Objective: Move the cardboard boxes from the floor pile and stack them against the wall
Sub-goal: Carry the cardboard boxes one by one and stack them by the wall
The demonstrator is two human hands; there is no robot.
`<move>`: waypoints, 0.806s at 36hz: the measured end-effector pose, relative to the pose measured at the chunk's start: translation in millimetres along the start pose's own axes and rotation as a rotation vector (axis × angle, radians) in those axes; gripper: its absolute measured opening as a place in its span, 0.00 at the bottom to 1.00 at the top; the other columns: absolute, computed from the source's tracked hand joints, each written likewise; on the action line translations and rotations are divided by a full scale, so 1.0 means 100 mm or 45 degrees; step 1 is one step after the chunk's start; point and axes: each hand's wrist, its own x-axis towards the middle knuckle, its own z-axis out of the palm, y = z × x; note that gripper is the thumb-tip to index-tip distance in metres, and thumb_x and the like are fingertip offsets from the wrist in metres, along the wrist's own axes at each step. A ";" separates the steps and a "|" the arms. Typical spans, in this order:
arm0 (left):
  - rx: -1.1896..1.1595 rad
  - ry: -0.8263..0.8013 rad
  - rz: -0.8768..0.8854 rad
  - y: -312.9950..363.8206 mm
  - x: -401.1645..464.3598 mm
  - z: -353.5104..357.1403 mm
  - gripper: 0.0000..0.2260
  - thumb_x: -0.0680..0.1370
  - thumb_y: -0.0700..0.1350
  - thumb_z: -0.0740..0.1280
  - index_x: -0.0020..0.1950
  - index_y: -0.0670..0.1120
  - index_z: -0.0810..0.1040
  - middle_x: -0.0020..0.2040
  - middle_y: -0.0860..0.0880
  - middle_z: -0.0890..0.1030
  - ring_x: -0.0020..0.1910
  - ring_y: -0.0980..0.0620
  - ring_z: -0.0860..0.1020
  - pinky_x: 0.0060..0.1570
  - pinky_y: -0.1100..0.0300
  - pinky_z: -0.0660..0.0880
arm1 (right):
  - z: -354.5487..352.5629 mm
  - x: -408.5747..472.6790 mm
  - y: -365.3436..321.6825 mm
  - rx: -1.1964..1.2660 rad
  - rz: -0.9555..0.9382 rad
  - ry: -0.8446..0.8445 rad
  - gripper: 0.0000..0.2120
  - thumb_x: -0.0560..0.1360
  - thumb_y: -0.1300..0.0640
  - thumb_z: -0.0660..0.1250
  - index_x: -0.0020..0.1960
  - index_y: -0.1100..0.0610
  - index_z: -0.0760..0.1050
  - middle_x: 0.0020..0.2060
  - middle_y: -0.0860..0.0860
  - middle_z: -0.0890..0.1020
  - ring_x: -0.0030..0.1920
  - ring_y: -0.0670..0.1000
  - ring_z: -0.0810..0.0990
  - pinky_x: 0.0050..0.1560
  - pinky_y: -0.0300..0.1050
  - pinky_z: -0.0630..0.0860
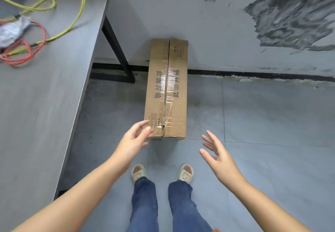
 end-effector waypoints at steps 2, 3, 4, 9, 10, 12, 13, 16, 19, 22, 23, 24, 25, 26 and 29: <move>-0.003 -0.052 0.114 0.12 -0.42 -0.01 0.12 0.81 0.44 0.61 0.64 0.51 0.72 0.54 0.51 0.82 0.54 0.56 0.80 0.53 0.63 0.77 | -0.15 -0.39 -0.12 0.042 -0.079 0.007 0.27 0.77 0.62 0.65 0.69 0.42 0.61 0.64 0.38 0.73 0.62 0.34 0.73 0.52 0.27 0.72; -0.003 -0.078 0.165 0.16 -0.62 -0.01 0.12 0.80 0.44 0.63 0.64 0.51 0.73 0.53 0.51 0.82 0.54 0.56 0.81 0.55 0.64 0.77 | -0.22 -0.57 -0.16 0.051 -0.115 0.015 0.27 0.77 0.62 0.66 0.68 0.40 0.61 0.63 0.37 0.73 0.61 0.33 0.73 0.53 0.28 0.72; -0.003 -0.100 0.212 0.18 -0.81 -0.02 0.14 0.79 0.45 0.65 0.64 0.51 0.73 0.52 0.50 0.83 0.53 0.57 0.81 0.55 0.64 0.76 | -0.29 -0.75 -0.20 0.058 -0.146 0.025 0.27 0.76 0.61 0.66 0.67 0.39 0.61 0.63 0.37 0.73 0.61 0.33 0.73 0.53 0.29 0.73; 0.027 -0.055 0.416 0.17 -1.53 0.03 0.25 0.68 0.61 0.67 0.64 0.56 0.75 0.55 0.54 0.82 0.56 0.57 0.80 0.55 0.64 0.76 | -0.48 -1.38 -0.18 0.130 -0.208 0.136 0.28 0.70 0.51 0.64 0.68 0.38 0.61 0.60 0.31 0.75 0.62 0.35 0.73 0.56 0.29 0.72; 0.017 -0.021 0.443 0.14 -1.63 0.05 0.24 0.67 0.62 0.67 0.63 0.59 0.75 0.55 0.54 0.82 0.56 0.56 0.80 0.55 0.63 0.76 | -0.50 -1.46 -0.16 0.159 -0.209 0.176 0.28 0.72 0.53 0.64 0.68 0.37 0.61 0.60 0.30 0.75 0.62 0.35 0.73 0.54 0.28 0.72; -0.020 0.054 0.467 0.08 -1.78 0.10 0.24 0.66 0.66 0.68 0.61 0.63 0.75 0.56 0.54 0.82 0.57 0.56 0.80 0.56 0.61 0.76 | -0.53 -1.58 -0.11 0.200 -0.208 0.244 0.28 0.75 0.58 0.65 0.68 0.36 0.61 0.60 0.30 0.75 0.62 0.34 0.73 0.53 0.27 0.72; -0.040 0.088 0.473 0.04 -1.82 0.14 0.27 0.65 0.69 0.68 0.61 0.63 0.75 0.56 0.53 0.82 0.56 0.55 0.80 0.56 0.61 0.76 | -0.55 -1.62 -0.09 0.213 -0.206 0.279 0.28 0.75 0.59 0.65 0.67 0.35 0.61 0.60 0.31 0.75 0.62 0.34 0.73 0.55 0.29 0.73; -0.090 0.170 0.470 -0.02 -1.87 0.23 0.36 0.61 0.75 0.67 0.63 0.58 0.74 0.55 0.52 0.82 0.56 0.54 0.80 0.56 0.58 0.77 | -0.59 -1.68 -0.07 0.248 -0.195 0.376 0.28 0.76 0.61 0.64 0.66 0.34 0.61 0.61 0.34 0.76 0.62 0.35 0.74 0.61 0.40 0.73; -0.083 0.191 0.464 -0.01 -1.83 0.32 0.37 0.60 0.75 0.67 0.64 0.57 0.72 0.54 0.54 0.82 0.55 0.55 0.80 0.56 0.59 0.77 | -0.60 -1.70 -0.08 0.314 -0.209 0.475 0.27 0.77 0.61 0.64 0.65 0.34 0.62 0.61 0.36 0.76 0.62 0.36 0.74 0.59 0.41 0.75; -0.081 0.152 0.495 0.05 -1.76 0.35 0.23 0.70 0.62 0.68 0.63 0.57 0.73 0.54 0.55 0.82 0.55 0.55 0.80 0.59 0.58 0.74 | -0.55 -1.75 -0.10 0.409 -0.217 0.567 0.24 0.74 0.51 0.66 0.65 0.34 0.62 0.59 0.33 0.77 0.61 0.37 0.75 0.49 0.32 0.77; -0.075 0.129 0.513 0.08 -1.73 0.35 0.19 0.73 0.56 0.68 0.63 0.56 0.73 0.53 0.55 0.82 0.54 0.55 0.81 0.58 0.57 0.75 | -0.52 -1.78 -0.09 0.430 -0.218 0.593 0.25 0.71 0.45 0.67 0.65 0.34 0.62 0.59 0.32 0.77 0.60 0.36 0.75 0.49 0.31 0.77; -0.069 0.102 0.529 0.11 -1.70 0.34 0.17 0.75 0.53 0.68 0.63 0.56 0.73 0.53 0.54 0.83 0.54 0.55 0.81 0.57 0.56 0.75 | -0.48 -1.81 -0.10 0.450 -0.216 0.615 0.26 0.69 0.42 0.67 0.65 0.35 0.63 0.58 0.33 0.77 0.60 0.36 0.76 0.50 0.30 0.76; -0.057 0.069 0.544 0.13 -1.68 0.33 0.17 0.74 0.53 0.67 0.63 0.56 0.73 0.54 0.54 0.83 0.54 0.55 0.81 0.57 0.56 0.75 | -0.44 -1.85 -0.08 0.468 -0.206 0.641 0.26 0.69 0.45 0.67 0.64 0.35 0.63 0.58 0.35 0.78 0.60 0.36 0.76 0.50 0.30 0.76; -0.042 0.031 0.557 0.15 -1.65 0.32 0.19 0.72 0.55 0.66 0.62 0.56 0.73 0.54 0.54 0.83 0.54 0.55 0.81 0.57 0.56 0.75 | -0.39 -1.88 -0.08 0.487 -0.202 0.664 0.25 0.71 0.52 0.67 0.64 0.37 0.63 0.58 0.37 0.79 0.59 0.36 0.76 0.50 0.28 0.75; 0.028 -0.097 0.613 0.23 -1.55 0.24 0.19 0.68 0.57 0.66 0.59 0.64 0.76 0.54 0.52 0.82 0.53 0.55 0.81 0.55 0.59 0.77 | -0.23 -1.99 -0.07 0.501 -0.195 0.758 0.28 0.74 0.68 0.65 0.67 0.43 0.64 0.58 0.41 0.79 0.56 0.35 0.77 0.46 0.23 0.71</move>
